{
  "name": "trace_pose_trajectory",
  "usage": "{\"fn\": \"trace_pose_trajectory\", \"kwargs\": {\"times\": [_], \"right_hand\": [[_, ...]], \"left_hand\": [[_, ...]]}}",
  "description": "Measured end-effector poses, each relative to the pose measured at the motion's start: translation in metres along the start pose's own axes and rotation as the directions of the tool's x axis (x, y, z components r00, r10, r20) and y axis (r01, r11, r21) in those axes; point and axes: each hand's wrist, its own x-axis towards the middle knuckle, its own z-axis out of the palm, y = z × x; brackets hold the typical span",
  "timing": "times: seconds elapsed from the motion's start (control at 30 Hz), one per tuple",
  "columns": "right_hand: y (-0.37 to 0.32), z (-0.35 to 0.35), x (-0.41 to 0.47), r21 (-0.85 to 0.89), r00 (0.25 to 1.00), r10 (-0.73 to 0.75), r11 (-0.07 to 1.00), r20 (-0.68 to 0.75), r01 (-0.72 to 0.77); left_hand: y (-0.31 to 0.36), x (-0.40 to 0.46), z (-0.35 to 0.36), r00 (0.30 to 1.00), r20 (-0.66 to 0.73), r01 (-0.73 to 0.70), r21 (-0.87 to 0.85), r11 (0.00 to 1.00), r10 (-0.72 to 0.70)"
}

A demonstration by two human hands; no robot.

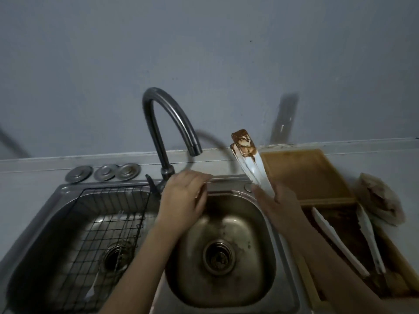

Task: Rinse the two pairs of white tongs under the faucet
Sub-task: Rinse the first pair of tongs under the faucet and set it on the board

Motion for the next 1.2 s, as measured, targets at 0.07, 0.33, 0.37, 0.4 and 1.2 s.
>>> {"fn": "trace_pose_trajectory", "kwargs": {"times": [0.07, 0.33, 0.37, 0.4, 1.2], "right_hand": [[0.007, 0.018, 0.004, -0.041, 0.999, 0.039, 0.998, 0.015, -0.038], [0.032, 0.053, 0.004, 0.033, 0.922, 0.330, 0.939, 0.201, -0.343], [0.037, 0.055, 0.006, 0.023, 0.910, 0.356, 0.929, 0.214, -0.369], [0.041, 0.056, 0.007, 0.007, 0.906, 0.363, 0.928, 0.216, -0.373], [0.064, 0.066, 0.002, -0.288, 0.959, 0.226, 0.942, 0.170, -0.171]], "left_hand": [[-0.016, -0.013, -0.005, 0.975, -0.160, 0.152, -0.011, 0.988, -0.151], [-0.074, -0.031, 0.005, 0.692, -0.176, 0.649, -0.273, 0.710, -0.700], [-0.080, -0.030, 0.008, 0.668, -0.105, 0.686, -0.296, 0.664, -0.737], [-0.084, -0.028, 0.012, 0.636, -0.039, 0.724, -0.314, 0.614, -0.771], [-0.097, -0.018, 0.047, 0.532, -0.182, 0.750, -0.353, 0.560, -0.827]]}}
